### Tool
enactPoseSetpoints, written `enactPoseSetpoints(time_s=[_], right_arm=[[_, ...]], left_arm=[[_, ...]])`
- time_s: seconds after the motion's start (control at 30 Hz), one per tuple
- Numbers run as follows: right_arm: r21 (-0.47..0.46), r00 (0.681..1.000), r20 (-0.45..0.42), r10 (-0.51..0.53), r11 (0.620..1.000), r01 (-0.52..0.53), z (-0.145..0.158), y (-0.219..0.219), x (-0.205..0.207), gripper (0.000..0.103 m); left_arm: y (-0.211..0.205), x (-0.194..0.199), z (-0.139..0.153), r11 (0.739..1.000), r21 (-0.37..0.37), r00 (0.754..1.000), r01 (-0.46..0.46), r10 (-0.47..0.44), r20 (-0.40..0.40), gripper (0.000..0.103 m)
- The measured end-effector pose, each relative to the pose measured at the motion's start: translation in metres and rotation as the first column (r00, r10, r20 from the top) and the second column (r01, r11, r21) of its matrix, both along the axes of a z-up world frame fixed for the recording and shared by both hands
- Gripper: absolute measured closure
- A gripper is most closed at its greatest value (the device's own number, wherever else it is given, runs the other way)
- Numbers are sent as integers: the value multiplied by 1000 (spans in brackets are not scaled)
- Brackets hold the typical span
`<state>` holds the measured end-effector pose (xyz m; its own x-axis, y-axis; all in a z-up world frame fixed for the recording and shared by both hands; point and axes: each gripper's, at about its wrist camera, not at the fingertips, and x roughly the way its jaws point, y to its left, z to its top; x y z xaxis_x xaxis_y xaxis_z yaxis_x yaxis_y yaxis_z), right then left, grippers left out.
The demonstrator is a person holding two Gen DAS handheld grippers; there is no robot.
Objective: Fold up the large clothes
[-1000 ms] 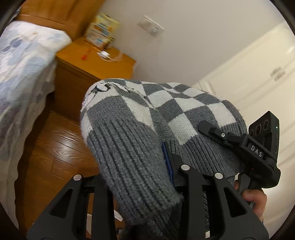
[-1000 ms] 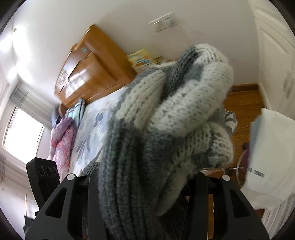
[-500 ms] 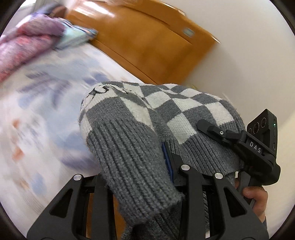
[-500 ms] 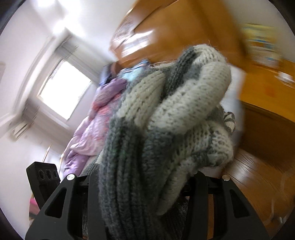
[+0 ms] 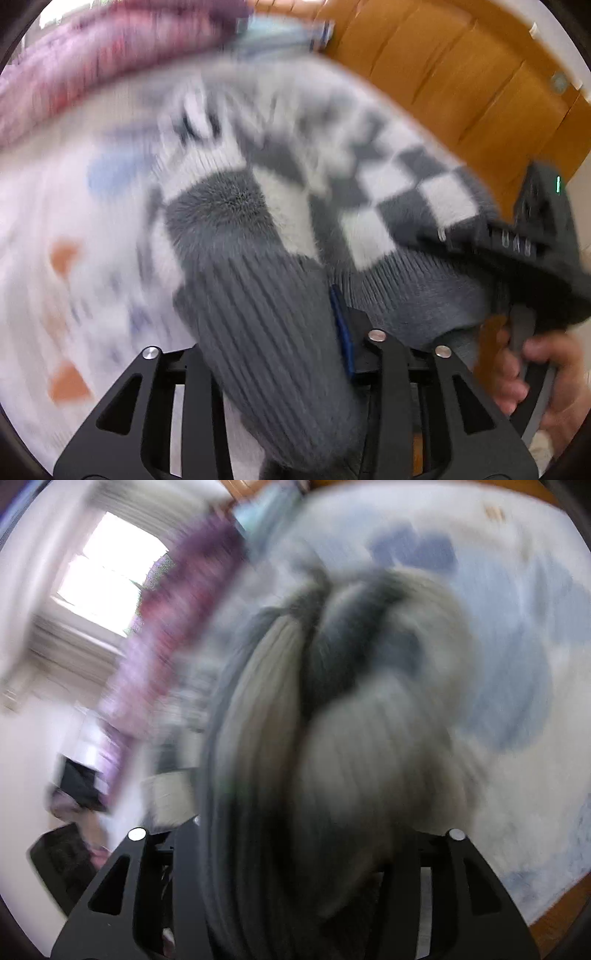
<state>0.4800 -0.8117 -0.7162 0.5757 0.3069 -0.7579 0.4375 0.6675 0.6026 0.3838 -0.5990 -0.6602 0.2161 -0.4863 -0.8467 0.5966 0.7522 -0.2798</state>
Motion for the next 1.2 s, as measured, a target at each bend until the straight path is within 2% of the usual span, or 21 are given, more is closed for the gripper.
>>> enactPoseSetpoints(time_s=[0.03,0.07,0.1,0.13,0.17,0.23,0.3,0.37,0.53,0.63,0.77,0.9,1.03,1.07,1.2], right_arm=[[5,1000,-27,-5,1000,6,-8,0,-4,42],[-5,999,-50,-18,1000,18,-15,-1,-11,36],[-30,998,-56,-29,999,27,-17,-1,-20,32],[-59,997,-67,-36,998,32,-16,-1,-24,20],[-108,994,-95,-48,993,37,-15,-4,-28,11],[-136,991,-120,-53,990,36,-12,-5,-31,11],[-164,988,-144,-52,986,28,-13,9,-34,11],[-257,984,-174,-38,966,-9,4,14,-22,11],[-404,966,-256,-27,911,-81,13,35,-43,11],[-463,961,-275,-24,879,-110,35,46,-60,11],[-493,983,-181,27,862,-114,93,71,-95,11],[-501,994,-82,78,859,-109,157,103,-131,11],[-531,990,13,138,840,-110,240,150,-169,10],[-533,987,29,155,838,-116,255,160,-178,10],[-588,974,60,219,796,-143,331,217,-219,9]], left_arm=[[4,-7,-11,1000,18,1000,-17,17,-18,52],[12,-10,-20,998,25,998,-56,57,-41,31],[17,-12,-24,996,27,996,-80,82,-46,22],[22,-14,-25,994,34,994,-106,107,-30,15],[24,-14,-26,993,40,993,-115,115,-19,14],[27,-11,-27,992,47,992,-117,119,-41,14],[31,-9,-20,990,67,992,-122,124,-17,14],[36,-8,-10,989,50,990,-141,142,-15,14],[58,-25,37,985,18,985,-170,169,31,13],[78,-38,72,981,-19,978,-195,196,71,13],[102,-80,132,972,-57,961,-227,233,145,11],[135,-129,207,960,-54,939,-273,278,204,9],[177,-173,269,946,-69,912,-317,324,251,8],[193,-191,292,938,-84,897,-336,346,274,8],[238,-243,364,926,-114,866,-361,378,328,5]])
